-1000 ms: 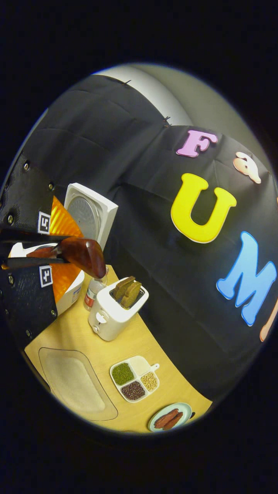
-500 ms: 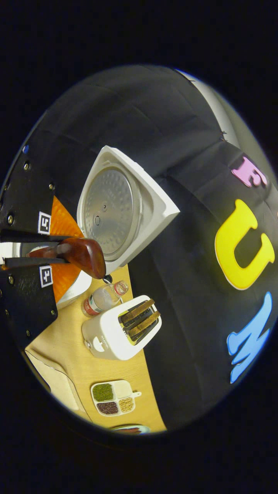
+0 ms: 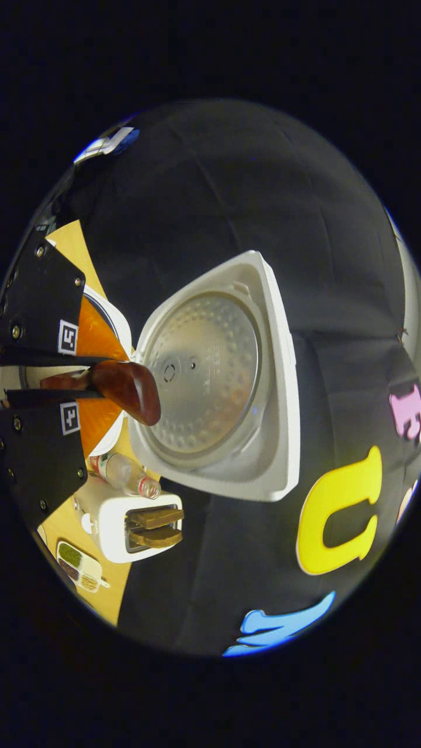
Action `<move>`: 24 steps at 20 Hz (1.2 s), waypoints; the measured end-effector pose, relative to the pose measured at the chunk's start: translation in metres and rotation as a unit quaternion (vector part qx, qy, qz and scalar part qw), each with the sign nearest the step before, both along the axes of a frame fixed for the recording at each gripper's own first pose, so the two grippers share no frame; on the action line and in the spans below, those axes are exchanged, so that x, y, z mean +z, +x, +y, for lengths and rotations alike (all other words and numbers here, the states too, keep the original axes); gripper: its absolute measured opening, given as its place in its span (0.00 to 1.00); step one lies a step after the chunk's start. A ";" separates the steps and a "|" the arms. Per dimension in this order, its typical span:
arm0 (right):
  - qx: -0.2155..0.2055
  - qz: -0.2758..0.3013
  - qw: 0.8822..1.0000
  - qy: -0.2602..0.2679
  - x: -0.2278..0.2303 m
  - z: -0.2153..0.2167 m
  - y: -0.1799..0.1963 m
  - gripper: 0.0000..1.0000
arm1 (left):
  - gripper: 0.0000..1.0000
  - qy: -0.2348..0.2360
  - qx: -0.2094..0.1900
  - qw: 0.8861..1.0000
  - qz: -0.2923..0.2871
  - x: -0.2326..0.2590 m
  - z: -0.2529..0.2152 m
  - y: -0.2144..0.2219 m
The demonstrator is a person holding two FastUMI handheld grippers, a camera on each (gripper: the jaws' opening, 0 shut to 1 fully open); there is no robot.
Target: Close the left gripper, press the button to open the rice cooker; take a wooden spoon from the chopstick holder with the right hand, scoop a spoonful of rice and pour it into the rice cooker, then put the wooden spoon back into the chopstick holder.
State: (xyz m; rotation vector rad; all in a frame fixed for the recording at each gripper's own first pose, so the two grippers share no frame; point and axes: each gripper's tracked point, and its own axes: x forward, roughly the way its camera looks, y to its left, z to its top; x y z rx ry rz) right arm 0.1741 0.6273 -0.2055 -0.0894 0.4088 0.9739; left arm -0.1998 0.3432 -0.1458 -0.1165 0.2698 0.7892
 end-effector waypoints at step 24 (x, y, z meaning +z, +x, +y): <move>0.011 -0.007 0.998 0.059 0.076 -0.060 -0.057 0.15 | 0.90 0.031 -0.019 0.999 -0.034 0.033 -0.040 -0.065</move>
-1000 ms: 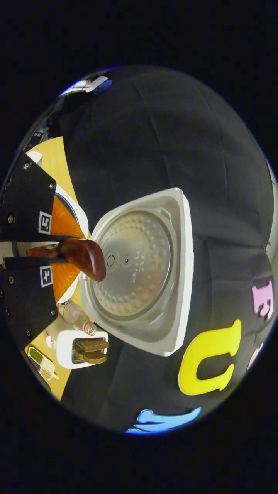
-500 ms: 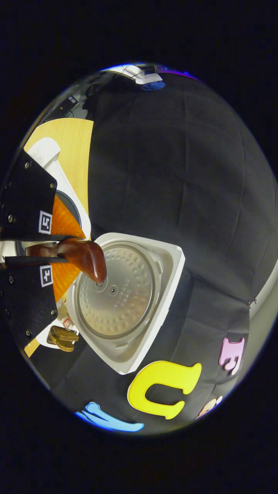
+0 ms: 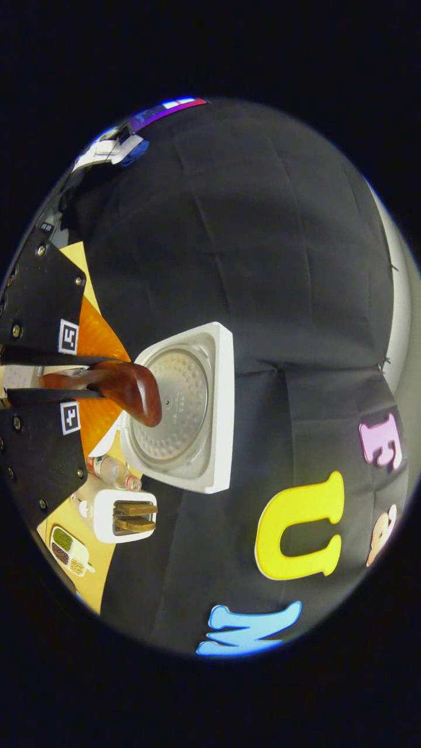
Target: Close the left gripper, press the button to open the rice cooker; take a wooden spoon from the chopstick holder with the right hand, scoop a spoonful of rice and pour it into the rice cooker, then put the wooden spoon back into the chopstick holder.
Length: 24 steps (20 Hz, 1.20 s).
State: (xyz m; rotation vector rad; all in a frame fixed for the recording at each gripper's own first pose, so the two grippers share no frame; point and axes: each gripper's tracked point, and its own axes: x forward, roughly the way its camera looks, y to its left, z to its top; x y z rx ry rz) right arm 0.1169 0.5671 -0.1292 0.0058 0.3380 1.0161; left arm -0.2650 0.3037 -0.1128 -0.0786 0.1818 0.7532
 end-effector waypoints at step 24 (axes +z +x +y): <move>-0.331 0.173 0.919 0.126 -0.051 -0.493 0.076 0.15 | 0.89 -0.040 -0.201 0.978 -0.041 -0.005 -0.162 0.089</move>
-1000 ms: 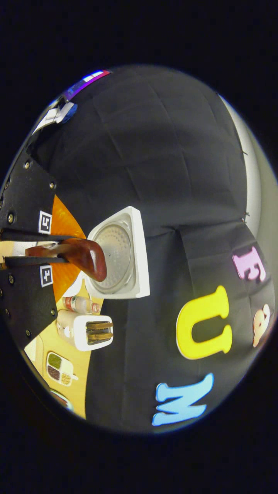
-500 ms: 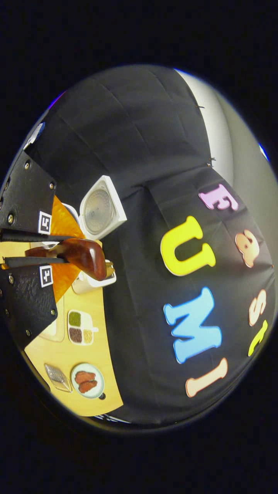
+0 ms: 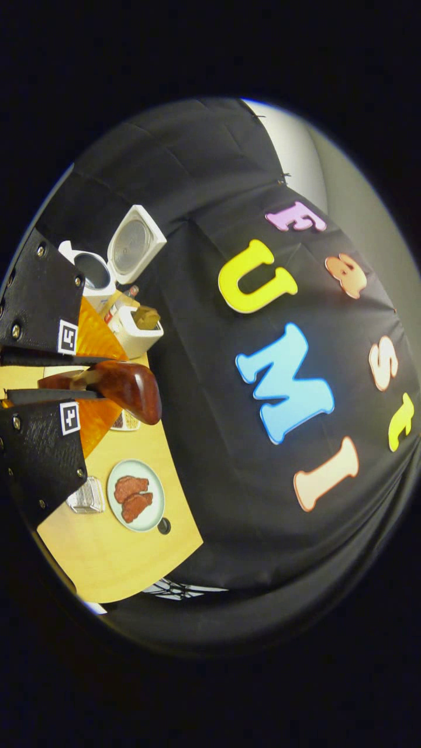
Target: Close the left gripper, press the button to open the rice cooker; take a wooden spoon from the chopstick holder with the right hand, scoop a spoonful of rice and pour it into the rice cooker, then put the wooden spoon back into the chopstick holder.
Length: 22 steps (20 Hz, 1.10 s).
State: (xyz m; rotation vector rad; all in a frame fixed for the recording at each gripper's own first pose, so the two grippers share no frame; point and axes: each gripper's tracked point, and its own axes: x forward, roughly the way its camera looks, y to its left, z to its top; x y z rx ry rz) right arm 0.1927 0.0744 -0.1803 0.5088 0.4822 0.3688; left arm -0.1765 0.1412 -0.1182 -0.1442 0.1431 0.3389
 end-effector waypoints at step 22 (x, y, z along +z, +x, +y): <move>-0.029 0.132 0.991 0.012 -0.190 -0.078 0.073 0.16 | 0.89 0.038 0.008 0.993 0.112 -0.031 -0.125 0.084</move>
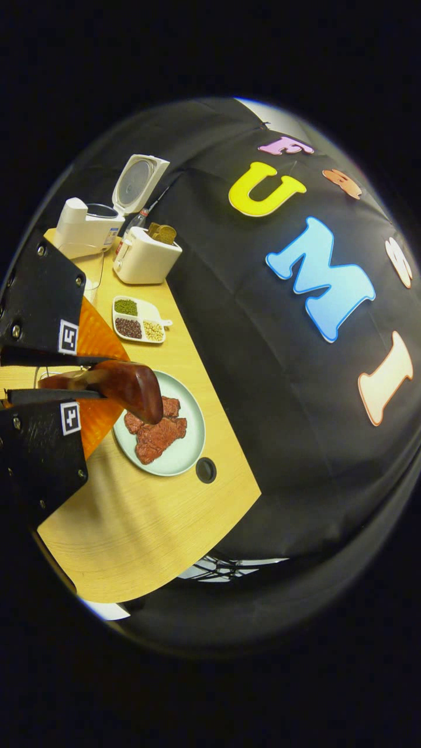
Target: Close the left gripper, press the button to open the rice cooker; take a wooden spoon from the chopstick holder with the right hand, scoop a spoonful of rice and pour it into the rice cooker, then put the wooden spoon back into the chopstick holder.
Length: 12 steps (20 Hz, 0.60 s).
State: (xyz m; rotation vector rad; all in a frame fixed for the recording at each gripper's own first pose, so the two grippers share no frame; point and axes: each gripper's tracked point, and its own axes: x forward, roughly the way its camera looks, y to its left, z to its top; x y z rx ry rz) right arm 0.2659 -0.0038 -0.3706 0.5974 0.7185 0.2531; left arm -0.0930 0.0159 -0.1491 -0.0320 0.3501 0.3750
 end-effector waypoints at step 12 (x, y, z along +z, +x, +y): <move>-0.065 0.027 0.996 -0.055 -0.033 -0.028 -0.024 0.65 | 0.95 -0.002 -0.008 1.000 -0.005 -0.003 -0.005 0.018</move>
